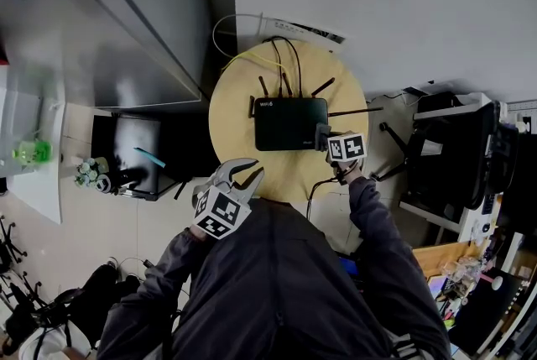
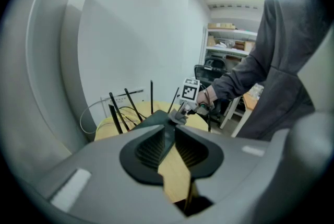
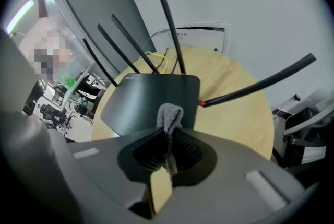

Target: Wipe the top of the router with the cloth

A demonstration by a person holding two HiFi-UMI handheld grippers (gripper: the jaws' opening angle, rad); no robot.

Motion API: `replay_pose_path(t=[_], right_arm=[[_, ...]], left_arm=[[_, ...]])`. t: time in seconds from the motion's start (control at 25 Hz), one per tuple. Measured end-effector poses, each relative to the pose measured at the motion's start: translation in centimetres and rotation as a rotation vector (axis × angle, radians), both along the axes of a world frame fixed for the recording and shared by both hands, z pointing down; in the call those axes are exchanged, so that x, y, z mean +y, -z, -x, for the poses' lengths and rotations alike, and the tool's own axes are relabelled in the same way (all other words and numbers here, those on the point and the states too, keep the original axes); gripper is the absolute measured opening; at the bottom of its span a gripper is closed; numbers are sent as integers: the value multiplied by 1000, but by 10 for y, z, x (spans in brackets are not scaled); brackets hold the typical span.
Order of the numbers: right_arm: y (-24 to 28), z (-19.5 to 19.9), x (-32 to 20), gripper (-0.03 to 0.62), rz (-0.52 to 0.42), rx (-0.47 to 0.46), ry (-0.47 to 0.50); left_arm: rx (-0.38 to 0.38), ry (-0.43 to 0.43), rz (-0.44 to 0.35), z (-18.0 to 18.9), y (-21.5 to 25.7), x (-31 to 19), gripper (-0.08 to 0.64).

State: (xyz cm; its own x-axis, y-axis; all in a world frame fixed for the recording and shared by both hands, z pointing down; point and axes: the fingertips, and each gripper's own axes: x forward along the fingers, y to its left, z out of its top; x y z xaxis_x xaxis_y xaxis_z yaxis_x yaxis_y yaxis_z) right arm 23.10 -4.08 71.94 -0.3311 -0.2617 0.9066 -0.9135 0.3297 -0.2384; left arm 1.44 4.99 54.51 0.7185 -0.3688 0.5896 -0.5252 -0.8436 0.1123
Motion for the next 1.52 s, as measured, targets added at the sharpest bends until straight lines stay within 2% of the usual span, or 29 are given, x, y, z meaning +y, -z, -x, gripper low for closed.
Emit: replay_pose_path(t=[0.16, 0.36, 0.52, 0.68, 0.84, 1.04, 1.52], right_arm=[[8, 53, 5, 25, -8, -93, 50], [6, 131, 16, 25, 10, -156, 168], [3, 183, 30, 25, 27, -178, 258], [-4, 206, 40, 25, 34, -168, 290], [-8, 202, 41, 25, 37, -169, 268], [-8, 176, 40, 25, 35, -156, 227], [-10, 60, 38, 25, 19, -85, 63]], left_arm=[[-1, -3, 5, 0, -2, 0, 67], [-6, -6, 1, -1, -1, -2, 67], [-10, 5, 4, 3, -1, -2, 67], [-12, 20, 4, 7, -1, -2, 67], [-10, 28, 8, 9, -2, -1, 67], [-6, 18, 7, 5, -2, 1, 67], [-10, -4, 7, -1, -3, 3, 67]])
